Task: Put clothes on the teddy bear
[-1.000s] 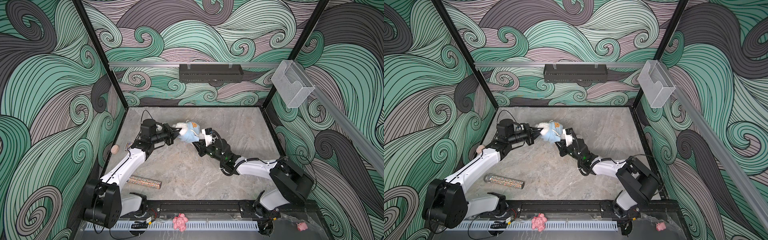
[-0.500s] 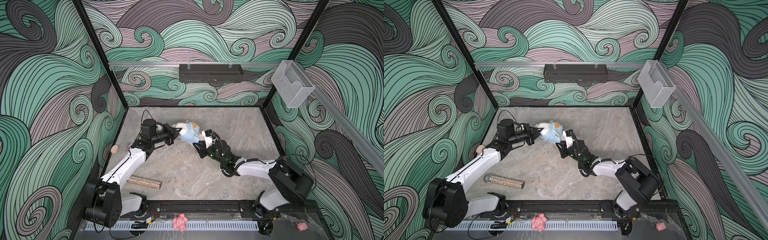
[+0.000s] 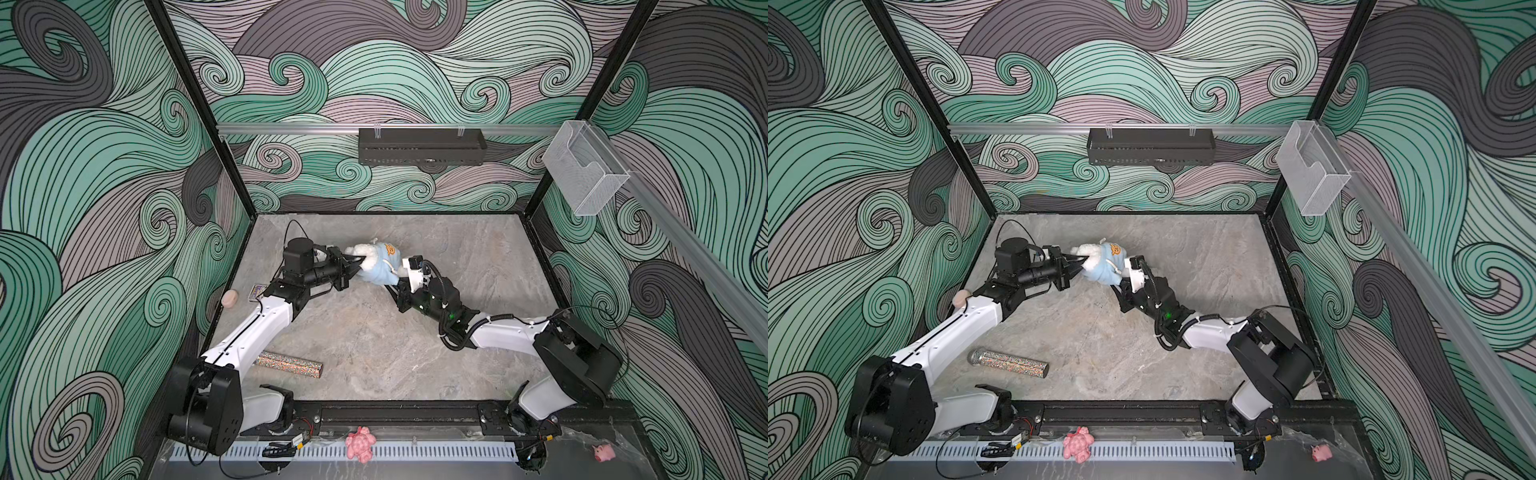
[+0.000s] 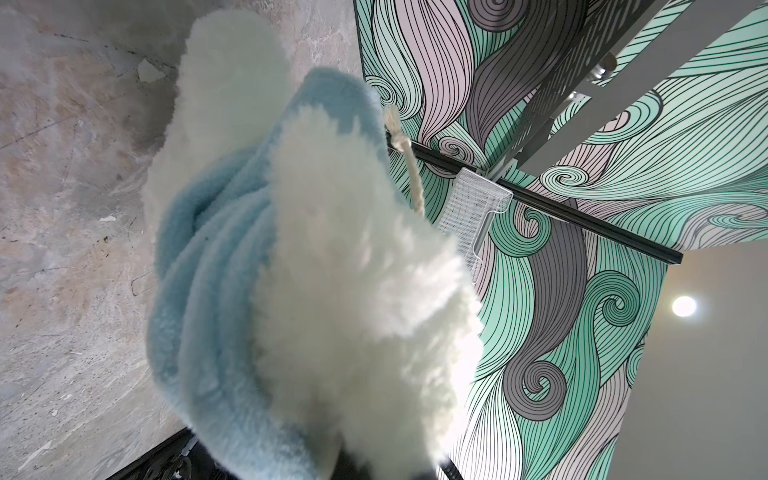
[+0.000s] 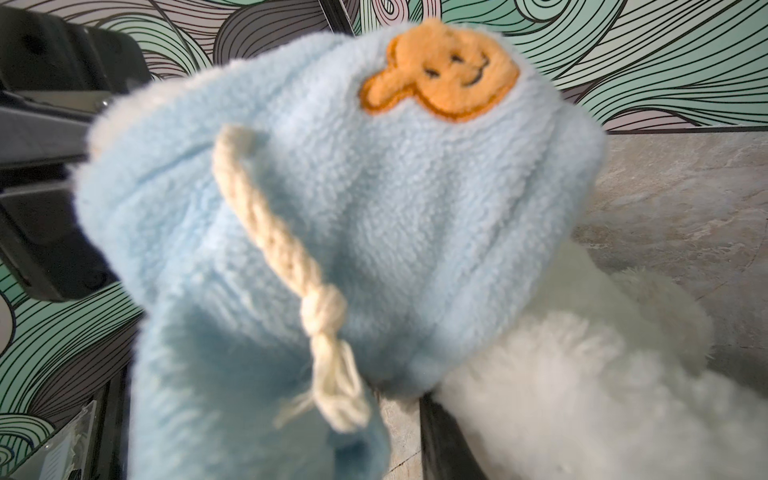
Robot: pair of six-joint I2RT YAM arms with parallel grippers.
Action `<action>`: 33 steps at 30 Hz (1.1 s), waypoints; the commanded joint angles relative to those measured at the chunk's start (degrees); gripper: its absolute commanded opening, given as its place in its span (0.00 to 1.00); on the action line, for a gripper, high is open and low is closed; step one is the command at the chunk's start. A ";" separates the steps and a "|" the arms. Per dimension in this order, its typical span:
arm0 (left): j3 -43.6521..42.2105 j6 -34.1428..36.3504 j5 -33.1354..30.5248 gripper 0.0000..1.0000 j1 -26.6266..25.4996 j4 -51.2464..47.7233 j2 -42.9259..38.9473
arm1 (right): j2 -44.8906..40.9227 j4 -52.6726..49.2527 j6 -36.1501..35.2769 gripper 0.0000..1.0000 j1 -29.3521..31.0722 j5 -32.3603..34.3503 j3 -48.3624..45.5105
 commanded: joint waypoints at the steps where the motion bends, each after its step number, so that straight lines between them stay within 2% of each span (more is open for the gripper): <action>1: 2.12 -0.34 2.12 0.00 -1.15 2.20 0.52 | 0.59 2.97 1.18 0.22 -0.56 0.37 2.70; 11: 2.19 -0.55 2.13 0.00 -1.83 2.60 0.72 | 2.07 2.48 1.38 0.17 -1.79 3.68 4.26; 13: 2.20 -0.63 2.12 0.00 -1.80 2.79 0.73 | 2.25 2.25 0.66 0.10 -1.88 4.43 4.22; 15: 2.36 -0.82 1.99 0.00 -1.76 3.01 0.77 | 2.27 2.40 0.17 0.00 -2.05 5.32 3.52; 21: 2.76 0.93 1.24 0.00 -0.36 1.12 0.33 | -0.02 -0.65 -0.18 0.00 -2.24 9.41 -0.09; 26: 4.73 8.85 -0.33 0.00 1.58 -7.77 -0.72 | -4.49 -7.83 1.07 0.00 -2.65 15.48 -4.51; 33: 5.62 13.95 0.42 0.00 2.92 -11.85 0.14 | -9.58 -16.54 3.22 0.00 -4.53 20.72 -8.02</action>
